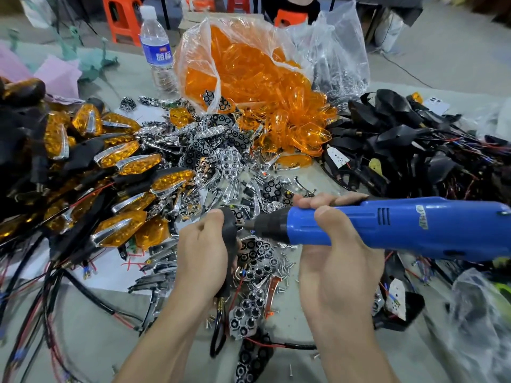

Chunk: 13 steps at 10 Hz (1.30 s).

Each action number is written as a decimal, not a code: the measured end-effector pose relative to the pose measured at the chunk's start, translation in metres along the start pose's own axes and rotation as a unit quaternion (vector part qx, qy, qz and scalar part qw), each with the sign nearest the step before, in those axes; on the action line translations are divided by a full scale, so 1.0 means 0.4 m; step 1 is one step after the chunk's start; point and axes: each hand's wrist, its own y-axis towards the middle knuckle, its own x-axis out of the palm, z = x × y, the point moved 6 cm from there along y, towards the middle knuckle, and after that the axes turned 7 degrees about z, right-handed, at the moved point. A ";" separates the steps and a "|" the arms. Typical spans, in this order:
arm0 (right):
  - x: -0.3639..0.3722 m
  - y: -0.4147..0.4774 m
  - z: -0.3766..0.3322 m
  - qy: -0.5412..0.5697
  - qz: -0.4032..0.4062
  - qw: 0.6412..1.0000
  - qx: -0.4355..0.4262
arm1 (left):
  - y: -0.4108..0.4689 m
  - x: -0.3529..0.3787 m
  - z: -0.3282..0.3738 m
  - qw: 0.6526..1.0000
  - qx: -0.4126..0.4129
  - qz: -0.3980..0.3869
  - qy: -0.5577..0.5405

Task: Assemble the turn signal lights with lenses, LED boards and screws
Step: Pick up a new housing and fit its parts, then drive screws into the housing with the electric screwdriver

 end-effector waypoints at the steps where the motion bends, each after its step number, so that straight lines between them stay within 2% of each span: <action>1: 0.002 0.012 -0.025 0.051 -0.017 0.995 -0.079 | 0.009 -0.002 0.000 0.999 -0.017 -0.030 -0.001; 2: 0.018 -0.002 -0.026 0.077 -0.055 0.990 -0.100 | 0.008 0.007 -0.006 0.998 -0.042 -0.049 0.009; 3: 0.041 -0.008 -0.044 0.047 -0.126 0.981 -0.138 | -0.002 0.021 -0.019 0.995 -0.075 -0.073 0.002; 4: 0.075 -0.004 -0.051 -0.001 -0.206 0.967 -0.149 | -0.002 0.025 -0.024 0.993 -0.082 -0.082 0.017; 6: 0.116 -0.026 -0.020 -0.122 -0.306 0.926 -0.182 | 0.020 0.007 -0.026 0.995 -0.073 -0.063 0.025; 9: 0.071 0.009 -0.009 0.021 -0.237 0.965 -0.115 | 0.025 -0.008 -0.016 0.998 -0.039 -0.009 0.057; 10: 0.055 0.014 -0.015 0.051 -0.239 0.965 -0.091 | 0.035 -0.020 -0.006 0.998 -0.038 -0.021 0.046; 11: 0.023 0.032 -0.030 0.064 -0.193 0.976 -0.083 | 0.054 -0.050 0.001 0.998 -0.061 0.005 0.004; 12: -0.007 0.051 -0.059 0.021 -0.160 0.983 -0.087 | 0.070 -0.082 0.016 0.998 -0.052 0.022 -0.021; 13: -0.040 0.083 -0.089 -0.091 -0.091 0.988 -0.091 | 0.070 -0.085 0.035 0.997 -0.049 -0.006 -0.051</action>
